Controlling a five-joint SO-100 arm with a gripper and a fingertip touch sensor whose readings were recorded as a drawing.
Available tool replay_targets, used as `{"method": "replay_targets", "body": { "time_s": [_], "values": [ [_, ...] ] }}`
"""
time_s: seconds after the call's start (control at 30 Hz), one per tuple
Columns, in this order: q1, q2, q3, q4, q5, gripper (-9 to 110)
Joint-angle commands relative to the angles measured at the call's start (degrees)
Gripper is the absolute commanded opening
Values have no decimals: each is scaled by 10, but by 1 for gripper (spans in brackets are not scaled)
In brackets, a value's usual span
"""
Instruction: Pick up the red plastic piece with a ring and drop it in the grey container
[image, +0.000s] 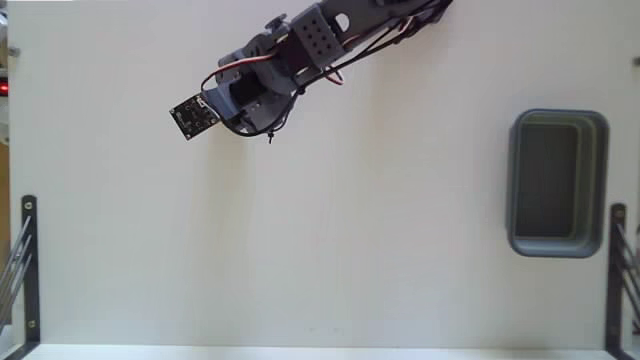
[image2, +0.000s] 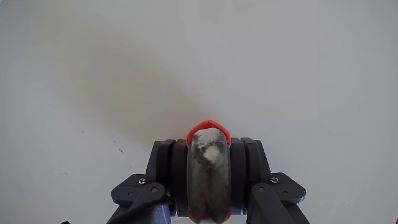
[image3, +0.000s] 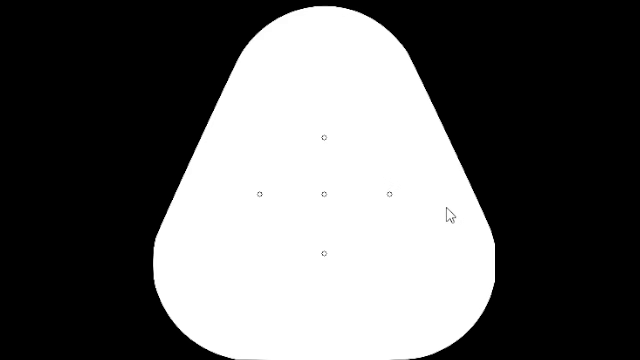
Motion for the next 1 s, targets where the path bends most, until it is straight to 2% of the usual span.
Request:
{"method": "replay_targets", "body": {
  "time_s": [0.0,0.97],
  "values": [
    [14,12,-2,-5,3,32],
    [14,12,-2,-5,3,24]
  ]
}}
